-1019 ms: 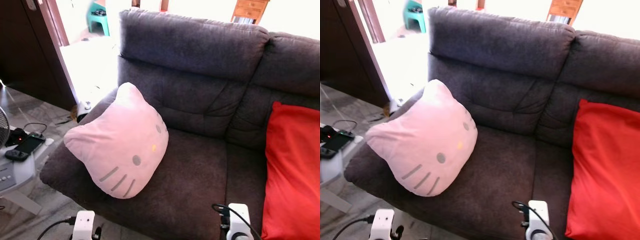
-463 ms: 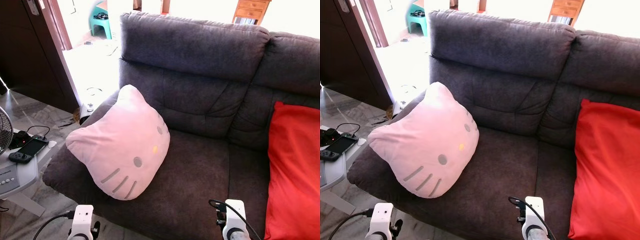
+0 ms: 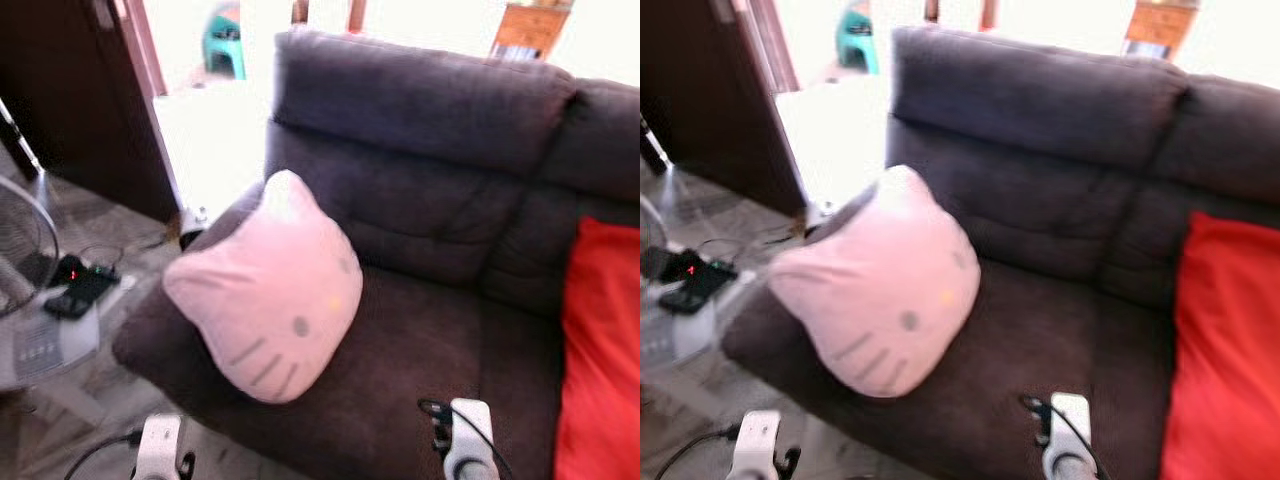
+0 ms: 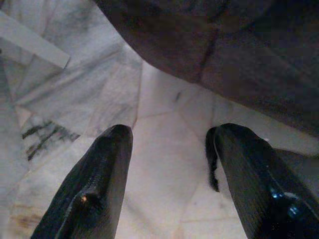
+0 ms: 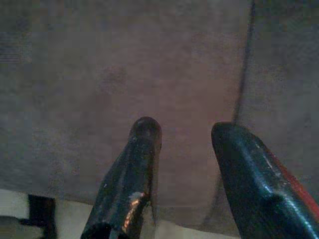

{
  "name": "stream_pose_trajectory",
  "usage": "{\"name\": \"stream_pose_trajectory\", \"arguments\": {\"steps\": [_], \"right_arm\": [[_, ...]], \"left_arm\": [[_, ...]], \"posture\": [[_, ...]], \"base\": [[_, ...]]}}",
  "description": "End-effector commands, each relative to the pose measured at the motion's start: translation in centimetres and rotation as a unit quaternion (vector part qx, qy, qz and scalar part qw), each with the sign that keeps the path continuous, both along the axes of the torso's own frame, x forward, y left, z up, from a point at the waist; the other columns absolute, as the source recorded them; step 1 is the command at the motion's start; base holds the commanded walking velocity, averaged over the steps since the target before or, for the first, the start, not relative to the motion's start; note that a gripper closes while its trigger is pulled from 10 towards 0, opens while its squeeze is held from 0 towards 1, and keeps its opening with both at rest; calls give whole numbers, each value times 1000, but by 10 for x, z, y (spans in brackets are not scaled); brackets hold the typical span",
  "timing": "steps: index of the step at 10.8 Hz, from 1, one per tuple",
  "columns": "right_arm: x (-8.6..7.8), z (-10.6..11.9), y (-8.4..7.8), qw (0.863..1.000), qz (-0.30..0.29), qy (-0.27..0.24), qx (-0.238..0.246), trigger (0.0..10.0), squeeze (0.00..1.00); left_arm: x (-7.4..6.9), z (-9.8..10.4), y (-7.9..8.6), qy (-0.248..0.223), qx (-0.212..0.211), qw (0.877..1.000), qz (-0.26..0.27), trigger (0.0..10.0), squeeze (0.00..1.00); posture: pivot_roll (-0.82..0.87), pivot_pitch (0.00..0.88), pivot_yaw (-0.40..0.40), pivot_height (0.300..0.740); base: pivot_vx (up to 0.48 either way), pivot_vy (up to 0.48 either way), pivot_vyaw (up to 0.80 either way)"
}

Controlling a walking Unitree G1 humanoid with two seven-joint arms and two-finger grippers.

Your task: Move the pillow to the sofa from floor

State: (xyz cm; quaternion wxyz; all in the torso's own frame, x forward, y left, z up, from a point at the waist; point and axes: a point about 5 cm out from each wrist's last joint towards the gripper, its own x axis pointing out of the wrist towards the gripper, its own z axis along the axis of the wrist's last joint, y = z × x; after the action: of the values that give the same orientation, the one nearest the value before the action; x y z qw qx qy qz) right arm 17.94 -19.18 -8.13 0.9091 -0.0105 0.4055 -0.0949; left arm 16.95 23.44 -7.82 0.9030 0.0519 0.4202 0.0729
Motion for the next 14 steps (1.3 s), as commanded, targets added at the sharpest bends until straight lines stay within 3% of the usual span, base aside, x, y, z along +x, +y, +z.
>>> {"name": "stream_pose_trajectory", "arguments": {"steps": [1,11,14], "right_arm": [[-3,-1,-5,1000,-10,3,-4,10000,0],[-7,-3,-7,1000,-20,22,-8,10000,0],[-7,-3,-7,1000,-17,20,-7,10000,0]], "left_arm": [[1,0,-1,4,-1,1000,0,10000,0],[-9,-6,-12,9,-8,1000,-25,10000,0],[-9,-7,-15,8,-6,999,-32,10000,0]], "posture": [[89,15,-53,740],[88,2,-49,740],[90,12,-49,740]], "base": [[0,304,-719],[0,0,-646],[0,-82,0]]}}
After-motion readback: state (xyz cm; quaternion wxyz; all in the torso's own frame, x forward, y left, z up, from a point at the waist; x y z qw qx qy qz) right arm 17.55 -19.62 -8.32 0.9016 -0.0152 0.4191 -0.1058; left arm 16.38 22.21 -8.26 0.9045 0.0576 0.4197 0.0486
